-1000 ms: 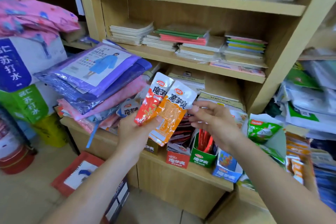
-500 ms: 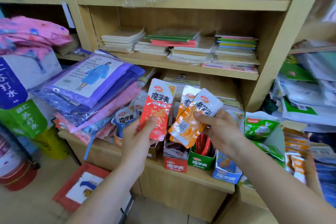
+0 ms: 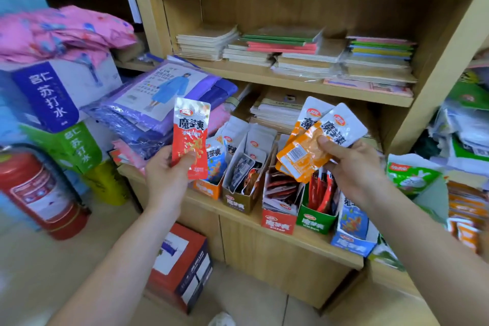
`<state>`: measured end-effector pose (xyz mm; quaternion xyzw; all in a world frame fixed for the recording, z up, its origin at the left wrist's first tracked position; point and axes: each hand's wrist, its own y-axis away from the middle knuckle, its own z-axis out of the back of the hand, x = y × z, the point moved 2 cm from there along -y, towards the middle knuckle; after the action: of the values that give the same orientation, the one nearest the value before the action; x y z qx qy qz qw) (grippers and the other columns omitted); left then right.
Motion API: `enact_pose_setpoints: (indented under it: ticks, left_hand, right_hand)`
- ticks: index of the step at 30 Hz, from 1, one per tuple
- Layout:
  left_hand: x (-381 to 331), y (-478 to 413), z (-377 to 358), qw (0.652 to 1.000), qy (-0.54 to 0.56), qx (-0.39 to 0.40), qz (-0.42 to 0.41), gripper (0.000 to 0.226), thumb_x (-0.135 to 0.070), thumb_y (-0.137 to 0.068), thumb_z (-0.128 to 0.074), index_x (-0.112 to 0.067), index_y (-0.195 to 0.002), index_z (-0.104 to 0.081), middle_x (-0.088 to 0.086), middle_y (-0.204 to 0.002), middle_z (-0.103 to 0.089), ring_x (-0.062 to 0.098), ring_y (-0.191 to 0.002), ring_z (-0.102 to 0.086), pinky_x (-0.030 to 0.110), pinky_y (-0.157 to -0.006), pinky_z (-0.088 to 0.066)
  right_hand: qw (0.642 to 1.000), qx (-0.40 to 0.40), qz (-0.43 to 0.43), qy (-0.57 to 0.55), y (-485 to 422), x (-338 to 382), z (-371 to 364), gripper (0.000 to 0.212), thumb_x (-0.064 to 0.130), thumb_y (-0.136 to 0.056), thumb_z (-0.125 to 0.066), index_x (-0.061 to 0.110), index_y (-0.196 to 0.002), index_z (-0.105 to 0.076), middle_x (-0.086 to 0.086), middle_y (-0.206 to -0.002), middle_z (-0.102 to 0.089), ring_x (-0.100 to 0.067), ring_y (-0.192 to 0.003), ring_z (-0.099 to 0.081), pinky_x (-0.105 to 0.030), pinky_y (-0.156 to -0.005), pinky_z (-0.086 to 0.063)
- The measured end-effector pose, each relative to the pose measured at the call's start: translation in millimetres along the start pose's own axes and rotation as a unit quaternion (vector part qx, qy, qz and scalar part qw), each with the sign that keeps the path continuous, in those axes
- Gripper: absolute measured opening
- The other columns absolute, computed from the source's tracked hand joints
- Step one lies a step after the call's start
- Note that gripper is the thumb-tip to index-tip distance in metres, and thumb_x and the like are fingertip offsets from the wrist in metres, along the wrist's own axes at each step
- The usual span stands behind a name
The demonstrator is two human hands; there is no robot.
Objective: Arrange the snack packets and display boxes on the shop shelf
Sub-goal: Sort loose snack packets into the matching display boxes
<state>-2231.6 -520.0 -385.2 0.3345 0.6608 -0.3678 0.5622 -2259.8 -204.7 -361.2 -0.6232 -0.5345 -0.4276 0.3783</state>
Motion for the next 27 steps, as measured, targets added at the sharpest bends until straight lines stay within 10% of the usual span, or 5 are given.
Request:
enact_pose_setpoints:
  ticks: [12, 27]
  left_hand:
    - [-0.5, -11.3, 34.2, 0.998, -0.045, -0.031, -0.007, 0.011, -0.002, -0.090, -0.068, -0.003, -0.101, -0.070, 0.001, -0.081, -0.071, -0.004, -0.058, -0.063, 0.012, -0.055, -0.050]
    - [0.1, -27.0, 42.6, 0.999, -0.027, -0.023, 0.014, 0.009, -0.009, -0.087, -0.073, -0.017, -0.087, -0.071, 0.000, -0.079, -0.075, 0.009, -0.065, -0.068, 0.029, -0.066, -0.053]
  right_hand:
    - [0.997, 0.009, 0.059, 0.048, -14.8, -9.4, -85.2, 0.027, -0.002, -0.086, -0.070, 0.008, -0.111, -0.067, -0.008, -0.110, -0.074, -0.021, -0.098, -0.072, -0.032, -0.080, -0.059]
    - [0.929, 0.003, 0.059, 0.366, -112.9, -53.0, -169.5, 0.028, 0.014, -0.071, -0.089, 0.008, -0.095, -0.075, -0.011, -0.090, -0.076, -0.029, -0.083, -0.073, -0.053, -0.074, -0.060]
